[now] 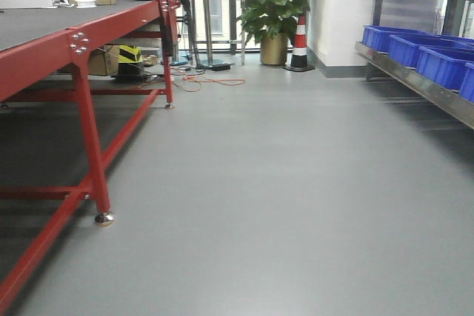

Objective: Place valve from conveyor to right shelf box
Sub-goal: 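Hold the valve in the right gripper while the base turns away, then carry the valve in the right gripper to the shelf of blue bins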

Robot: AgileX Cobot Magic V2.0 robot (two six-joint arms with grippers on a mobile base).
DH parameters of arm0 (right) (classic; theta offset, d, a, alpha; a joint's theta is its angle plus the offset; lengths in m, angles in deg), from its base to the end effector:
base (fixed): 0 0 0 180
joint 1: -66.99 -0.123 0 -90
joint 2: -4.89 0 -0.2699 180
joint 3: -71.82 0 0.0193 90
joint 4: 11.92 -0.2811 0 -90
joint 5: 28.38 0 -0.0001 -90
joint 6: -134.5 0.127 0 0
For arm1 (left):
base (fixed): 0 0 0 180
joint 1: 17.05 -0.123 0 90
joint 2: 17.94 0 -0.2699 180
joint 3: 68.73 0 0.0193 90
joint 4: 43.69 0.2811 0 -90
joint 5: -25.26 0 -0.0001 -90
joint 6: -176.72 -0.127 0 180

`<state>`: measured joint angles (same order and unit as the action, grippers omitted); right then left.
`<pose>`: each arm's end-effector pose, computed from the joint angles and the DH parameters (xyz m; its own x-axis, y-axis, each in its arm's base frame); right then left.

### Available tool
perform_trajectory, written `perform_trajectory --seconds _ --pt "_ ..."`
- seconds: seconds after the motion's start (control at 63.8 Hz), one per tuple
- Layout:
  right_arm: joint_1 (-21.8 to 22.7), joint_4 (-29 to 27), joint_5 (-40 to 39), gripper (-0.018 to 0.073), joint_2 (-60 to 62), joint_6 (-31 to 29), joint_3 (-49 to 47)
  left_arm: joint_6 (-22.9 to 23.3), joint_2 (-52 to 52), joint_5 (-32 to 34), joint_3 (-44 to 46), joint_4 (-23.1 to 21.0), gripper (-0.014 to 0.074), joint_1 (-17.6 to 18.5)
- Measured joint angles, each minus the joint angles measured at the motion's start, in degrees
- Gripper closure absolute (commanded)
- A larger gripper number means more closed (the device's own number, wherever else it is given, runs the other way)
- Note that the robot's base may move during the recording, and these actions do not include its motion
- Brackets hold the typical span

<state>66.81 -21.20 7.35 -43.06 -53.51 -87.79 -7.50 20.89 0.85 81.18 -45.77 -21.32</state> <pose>0.1961 0.0126 0.4150 -0.2363 -0.0086 -0.9716 -0.0965 0.9952 0.0146 0.1715 0.0109 0.4039 -0.0600 0.0362 -0.9975 -0.0571 0.9976 0.0396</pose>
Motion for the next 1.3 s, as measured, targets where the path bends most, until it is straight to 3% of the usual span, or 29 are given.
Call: perform_trajectory --seconds 1.302 --pt "0.0 0.0 0.0 0.0713 0.0 0.0 0.0 0.0 0.0 0.0 0.0 0.0 0.0708 0.0"
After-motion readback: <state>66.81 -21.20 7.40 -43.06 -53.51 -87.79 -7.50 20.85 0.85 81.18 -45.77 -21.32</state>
